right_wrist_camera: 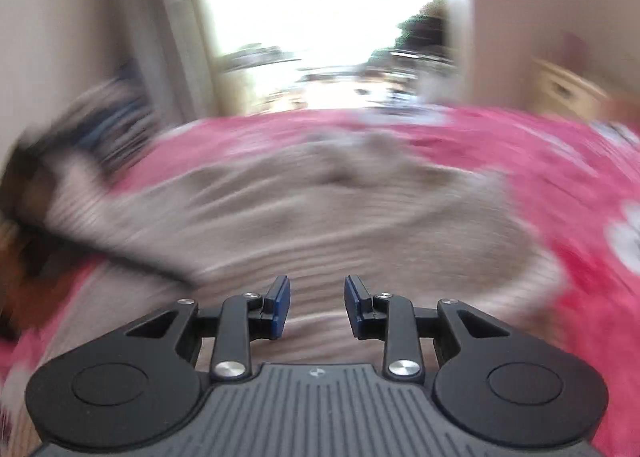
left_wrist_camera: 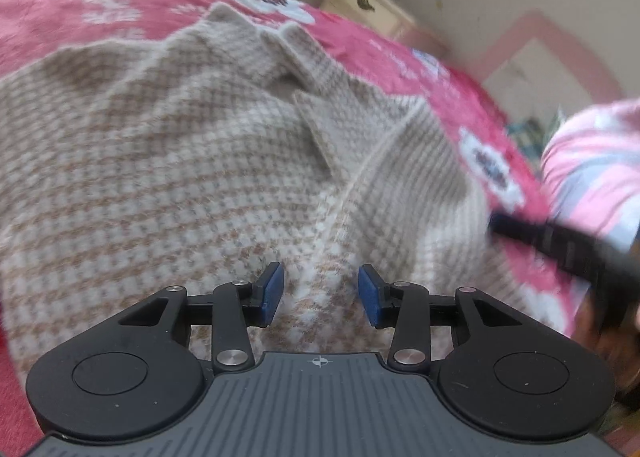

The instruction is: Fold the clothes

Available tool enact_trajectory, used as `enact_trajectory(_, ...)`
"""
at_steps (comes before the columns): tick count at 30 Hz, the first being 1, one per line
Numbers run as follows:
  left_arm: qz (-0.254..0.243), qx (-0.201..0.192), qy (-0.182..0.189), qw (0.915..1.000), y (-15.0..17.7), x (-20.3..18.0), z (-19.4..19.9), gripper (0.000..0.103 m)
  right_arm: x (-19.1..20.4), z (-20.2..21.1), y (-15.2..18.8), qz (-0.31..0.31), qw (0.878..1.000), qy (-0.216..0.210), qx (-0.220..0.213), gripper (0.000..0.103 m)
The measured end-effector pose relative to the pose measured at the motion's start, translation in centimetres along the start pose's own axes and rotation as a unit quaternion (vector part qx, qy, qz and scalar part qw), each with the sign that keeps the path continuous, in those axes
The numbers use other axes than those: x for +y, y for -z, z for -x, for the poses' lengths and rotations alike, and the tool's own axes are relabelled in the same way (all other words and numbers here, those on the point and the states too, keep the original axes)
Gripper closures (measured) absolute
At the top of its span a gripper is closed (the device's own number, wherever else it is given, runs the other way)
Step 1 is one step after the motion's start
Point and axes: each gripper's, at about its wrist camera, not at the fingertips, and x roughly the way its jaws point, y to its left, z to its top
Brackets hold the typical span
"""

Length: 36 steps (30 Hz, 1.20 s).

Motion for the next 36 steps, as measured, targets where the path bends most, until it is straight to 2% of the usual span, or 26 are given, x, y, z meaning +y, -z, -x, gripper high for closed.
enact_trajectory(2, -0.002, 0.000, -0.004, 1.0000, 0.2, -0.2, -0.2, 0.062, -3.8, -1.0, 0.6, -0.052, 0.998, 0.030, 0.010, 0.069)
enact_trajectory(4, -0.003, -0.003, -0.006, 1.0000, 0.2, -0.4, -0.1, 0.062, -6.7, -1.0, 2.1, -0.124, 0.991, 0.016, 0.040, 0.068)
enact_trajectory(6, -0.006, -0.010, -0.002, 0.9999, -0.4, -0.8, 0.5, 0.062, -9.6, -1.1, 3.5, -0.194, 0.978, 0.003, 0.070, 0.069)
enact_trajectory(7, -0.016, -0.012, -0.002, 0.9998, -1.2, -1.2, 0.5, 0.062, -11.0, -1.0, 4.0, -0.229, 0.970, -0.004, 0.075, 0.068)
enact_trajectory(10, -0.045, -0.014, -0.001, 0.9989, -4.0, -3.0, -0.7, 0.062, -15.1, 0.4, 4.0, -0.333, 0.942, -0.020, 0.032, 0.064)
enact_trajectory(14, -0.079, -0.011, 0.010, 0.9967, -8.1, -6.9, -5.9, 0.057, -20.3, -0.4, 3.4, -0.431, 0.902, -0.024, -0.012, 0.061)
enact_trajectory(19, -0.105, 0.008, 0.006, 0.9944, -11.7, -10.8, -13.2, 0.055, -23.9, -3.9, 4.1, -0.517, 0.854, -0.054, 0.004, 0.059)
enact_trajectory(21, -0.112, 0.004, -0.011, 0.9936, -12.7, -11.9, -15.0, 0.055, -24.5, -4.4, 4.7, -0.529, 0.846, -0.069, 0.008, 0.059)
enact_trajectory(24, -0.112, 0.005, -0.015, 0.9936, -13.8, -12.6, -17.1, 0.055, -25.1, -5.0, 5.2, -0.545, 0.834, -0.091, 0.003, 0.059)
enact_trajectory(28, -0.043, 0.023, 0.009, 0.9988, -15.4, -12.1, -19.4, 0.055, -25.6, -6.2, 6.0, -0.567, 0.815, -0.119, -0.005, 0.061)
enact_trajectory(32, 0.049, 0.045, 0.043, 0.9968, -16.7, -11.4, -21.3, 0.056, -26.3, -6.6, 6.5, -0.571, 0.809, -0.140, -0.011, 0.070)
enact_trajectory(33, 0.065, 0.051, 0.046, 0.9955, -16.8, -11.2, -21.7, 0.061, -26.4, -6.6, 6.6, -0.569, 0.809, -0.144, -0.012, 0.076)
enact_trajectory(34, 0.077, 0.056, 0.048, 0.9943, -16.9, -11.2, -22.0, 0.065, -26.5, -6.4, 6.7, -0.566, 0.810, -0.152, -0.015, 0.086)
enact_trajectory(36, 0.094, 0.064, 0.049, 0.9923, -17.1, -11.0, -22.4, 0.075, -26.6, -6.2, 6.7, -0.561, 0.811, -0.164, -0.017, 0.087)
